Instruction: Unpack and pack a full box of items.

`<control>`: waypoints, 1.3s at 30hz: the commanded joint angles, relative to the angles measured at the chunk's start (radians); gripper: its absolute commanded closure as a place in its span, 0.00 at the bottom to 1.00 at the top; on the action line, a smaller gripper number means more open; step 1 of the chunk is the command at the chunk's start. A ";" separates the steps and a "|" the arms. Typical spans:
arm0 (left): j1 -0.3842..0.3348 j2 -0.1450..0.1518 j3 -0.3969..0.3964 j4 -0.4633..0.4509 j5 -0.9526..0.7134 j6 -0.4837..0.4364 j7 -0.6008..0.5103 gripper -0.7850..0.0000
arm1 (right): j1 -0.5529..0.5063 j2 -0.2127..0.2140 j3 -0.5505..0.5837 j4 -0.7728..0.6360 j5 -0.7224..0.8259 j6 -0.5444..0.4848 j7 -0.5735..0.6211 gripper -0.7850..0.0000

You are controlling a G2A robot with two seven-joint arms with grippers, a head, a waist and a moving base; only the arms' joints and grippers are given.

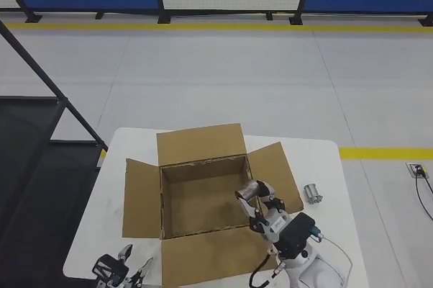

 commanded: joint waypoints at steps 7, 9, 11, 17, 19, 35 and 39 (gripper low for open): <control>-0.143 -0.001 0.107 0.165 0.056 0.083 0.048 1.00 | -0.076 0.015 0.069 -0.017 0.023 -0.016 -0.085 1.00; -0.161 -0.002 0.120 0.182 0.042 0.094 0.056 1.00 | -0.084 0.017 0.077 -0.017 0.028 -0.017 -0.094 1.00; -0.173 0.000 0.132 0.194 0.034 0.077 0.065 1.00 | -0.090 0.020 0.082 -0.018 0.029 -0.017 -0.100 1.00; -0.166 0.009 0.128 0.188 0.040 0.022 0.101 1.00 | -0.101 0.025 0.086 -0.027 0.032 -0.013 -0.107 1.00; -0.153 0.013 0.124 0.185 0.043 0.008 0.107 1.00 | -0.102 0.026 0.085 -0.029 0.033 -0.014 -0.106 1.00; -0.220 0.023 0.222 0.231 0.054 -0.032 0.088 1.00 | -0.103 0.036 0.067 -0.042 0.024 0.007 -0.088 1.00; -0.251 0.020 0.243 0.243 0.020 0.007 0.078 1.00 | -0.109 0.038 0.058 -0.052 0.014 0.021 -0.072 1.00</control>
